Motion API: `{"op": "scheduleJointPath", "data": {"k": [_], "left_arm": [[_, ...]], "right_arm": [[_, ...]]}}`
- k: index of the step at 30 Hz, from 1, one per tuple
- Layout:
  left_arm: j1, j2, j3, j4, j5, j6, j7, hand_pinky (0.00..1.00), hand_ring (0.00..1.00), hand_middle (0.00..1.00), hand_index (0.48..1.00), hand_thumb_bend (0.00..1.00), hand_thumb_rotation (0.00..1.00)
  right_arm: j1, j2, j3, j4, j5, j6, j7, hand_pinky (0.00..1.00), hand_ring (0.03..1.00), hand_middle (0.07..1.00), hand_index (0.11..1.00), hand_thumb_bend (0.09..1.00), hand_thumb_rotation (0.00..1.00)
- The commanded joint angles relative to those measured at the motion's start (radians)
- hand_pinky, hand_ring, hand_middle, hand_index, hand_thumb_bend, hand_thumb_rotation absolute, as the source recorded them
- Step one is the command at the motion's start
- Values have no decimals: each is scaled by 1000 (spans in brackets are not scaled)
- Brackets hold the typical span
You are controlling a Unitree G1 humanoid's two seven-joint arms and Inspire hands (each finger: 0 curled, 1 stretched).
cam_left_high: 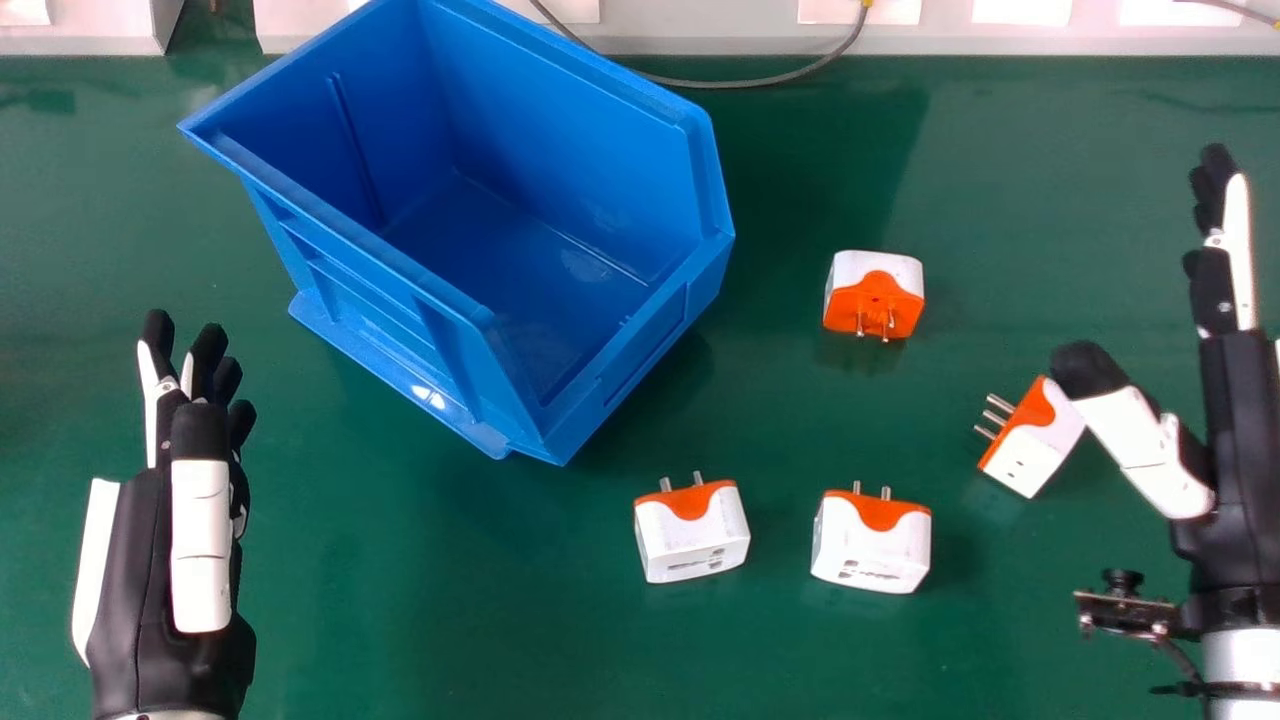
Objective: Pick all objects and put in blue box
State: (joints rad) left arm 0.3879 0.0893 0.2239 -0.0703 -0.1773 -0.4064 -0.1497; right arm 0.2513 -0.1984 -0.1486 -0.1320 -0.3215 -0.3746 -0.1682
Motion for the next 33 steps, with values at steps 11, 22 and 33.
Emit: {"op": "scheduleJointPath", "data": {"k": [11,22,33], "left_arm": [[22,4,4,-42,1,-3,-3,1000,1000,1000,1000,877,1000],[19,4,4,-34,-2,-12,-7,1000,1000,1000,1000,866,1000],[23,4,3,-38,5,-9,-4,1000,1000,1000,1000,862,1000]], "right_arm": [[1,-84,-24,76,-31,-38,11,946,1000,1000,1000,656,1000],[-2,-99,-21,128,-32,-59,6,966,1000,1000,1000,664,1000],[-20,-116,-9,172,-76,45,15,953,1000,1000,1000,742,937]]}}
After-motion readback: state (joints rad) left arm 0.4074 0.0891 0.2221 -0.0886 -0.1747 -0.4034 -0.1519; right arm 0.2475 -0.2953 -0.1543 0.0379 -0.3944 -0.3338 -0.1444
